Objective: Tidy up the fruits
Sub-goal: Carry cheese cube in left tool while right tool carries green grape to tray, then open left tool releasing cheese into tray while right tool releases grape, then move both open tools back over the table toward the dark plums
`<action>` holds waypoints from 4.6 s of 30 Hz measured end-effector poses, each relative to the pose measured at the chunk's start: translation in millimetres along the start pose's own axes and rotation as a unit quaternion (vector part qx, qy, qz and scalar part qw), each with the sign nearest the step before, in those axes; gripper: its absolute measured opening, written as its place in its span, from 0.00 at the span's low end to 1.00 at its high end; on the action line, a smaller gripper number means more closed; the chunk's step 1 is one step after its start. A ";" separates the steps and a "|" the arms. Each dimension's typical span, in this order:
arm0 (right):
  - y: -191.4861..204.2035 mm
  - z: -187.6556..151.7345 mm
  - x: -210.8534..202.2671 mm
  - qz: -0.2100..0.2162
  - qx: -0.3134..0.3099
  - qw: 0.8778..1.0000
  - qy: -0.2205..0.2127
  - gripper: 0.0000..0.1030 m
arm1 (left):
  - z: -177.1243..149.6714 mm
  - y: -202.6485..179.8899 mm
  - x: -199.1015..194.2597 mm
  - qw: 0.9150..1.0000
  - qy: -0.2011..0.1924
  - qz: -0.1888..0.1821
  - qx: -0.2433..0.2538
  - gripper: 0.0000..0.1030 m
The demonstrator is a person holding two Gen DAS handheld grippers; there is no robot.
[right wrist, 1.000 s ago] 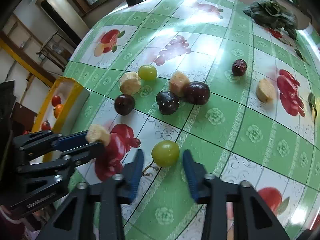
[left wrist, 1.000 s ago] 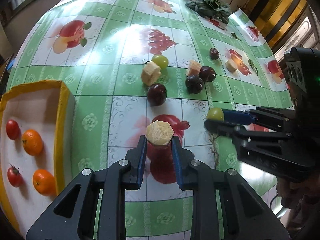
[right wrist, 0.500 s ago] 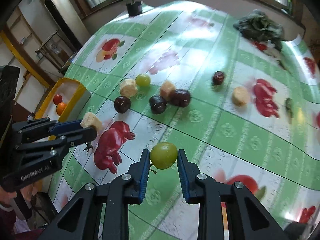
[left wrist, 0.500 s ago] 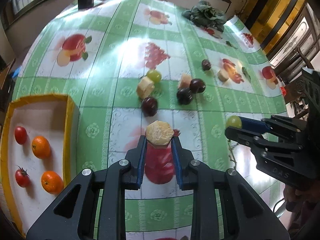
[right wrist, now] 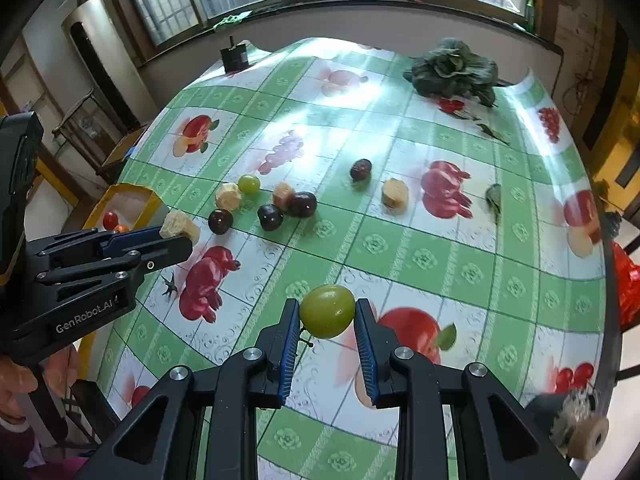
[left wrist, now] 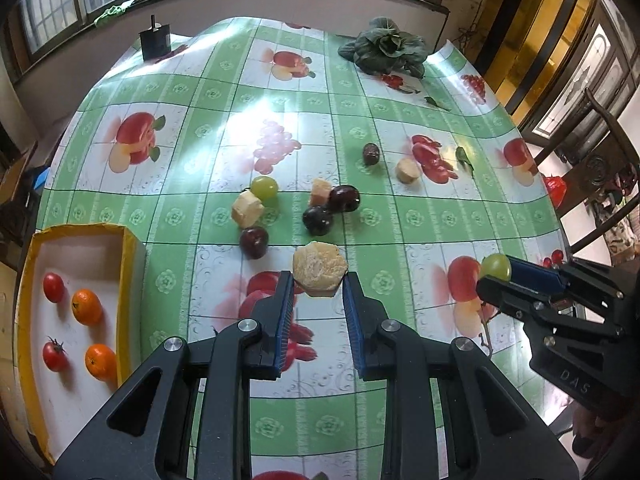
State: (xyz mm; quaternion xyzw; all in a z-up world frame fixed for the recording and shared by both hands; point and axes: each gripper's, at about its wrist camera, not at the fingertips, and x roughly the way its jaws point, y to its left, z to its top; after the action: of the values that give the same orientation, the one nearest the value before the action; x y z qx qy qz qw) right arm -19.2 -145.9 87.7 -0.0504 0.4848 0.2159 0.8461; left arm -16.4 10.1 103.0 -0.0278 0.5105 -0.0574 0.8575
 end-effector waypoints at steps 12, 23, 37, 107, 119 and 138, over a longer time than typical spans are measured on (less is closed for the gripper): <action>2.5 -12.1 -14.9 -0.011 0.010 1.000 -0.006 0.26 | -4.7 -13.0 -8.1 1.000 -0.012 0.009 0.013 0.23; 36.5 -4.8 -9.8 0.008 -0.024 1.000 -0.002 0.26 | -9.7 14.9 -21.5 0.999 -0.024 0.029 -0.010 0.23; 97.5 7.9 7.8 0.042 -0.084 0.996 0.009 0.26 | -25.4 70.4 -37.3 0.996 -0.031 0.059 -0.057 0.23; 324.0 4.0 142.6 0.167 -0.272 0.939 0.124 0.31 | -134.5 260.5 -21.8 0.950 0.049 0.148 -0.270 0.26; 299.0 19.3 106.9 0.195 -0.238 0.947 0.095 0.34 | -119.3 251.2 -42.3 0.947 0.035 0.162 -0.274 0.59; 135.1 28.4 34.3 0.107 -0.102 0.989 0.031 0.35 | -36.7 111.7 -17.9 0.987 0.026 0.092 -0.126 0.63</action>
State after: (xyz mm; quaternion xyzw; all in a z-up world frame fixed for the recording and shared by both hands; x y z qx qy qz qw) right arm -37.5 -4.9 90.5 -0.0910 0.4887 0.3517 0.7932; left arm -49.3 123.6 89.3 -0.0868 0.5359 0.0855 0.8354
